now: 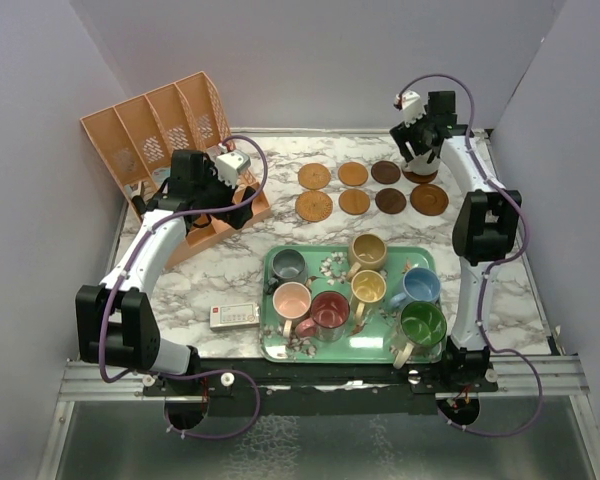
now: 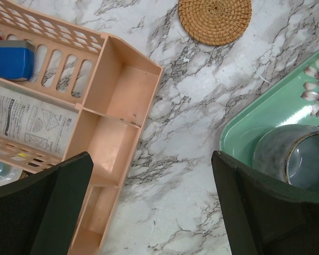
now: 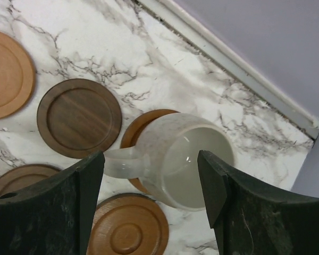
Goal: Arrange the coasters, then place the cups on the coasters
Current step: Place the cup on the coaster.
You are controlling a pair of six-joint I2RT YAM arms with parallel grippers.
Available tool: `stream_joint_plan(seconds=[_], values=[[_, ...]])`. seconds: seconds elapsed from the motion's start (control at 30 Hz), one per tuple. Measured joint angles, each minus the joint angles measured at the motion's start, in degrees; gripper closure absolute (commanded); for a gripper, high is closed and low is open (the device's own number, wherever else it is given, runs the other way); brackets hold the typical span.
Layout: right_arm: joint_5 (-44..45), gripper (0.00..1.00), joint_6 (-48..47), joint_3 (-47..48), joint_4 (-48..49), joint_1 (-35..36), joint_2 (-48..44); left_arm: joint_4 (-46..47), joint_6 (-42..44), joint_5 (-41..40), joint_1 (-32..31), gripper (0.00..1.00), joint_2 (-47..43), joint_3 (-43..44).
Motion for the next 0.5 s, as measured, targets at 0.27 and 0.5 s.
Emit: stream_joint_plan(seconds=[0.27,0.5], values=[[9.31,0.28,3.41,-1.66,2.19,3.61,0.02,0.68,0.02,0.33,0.15,0.02,-0.52,-0.79],[16.68,0.28,3.3,-1.66,4.2,4.22,0.28,0.79,0.0,0.44,0.22,0.02,-0.85,-0.79]])
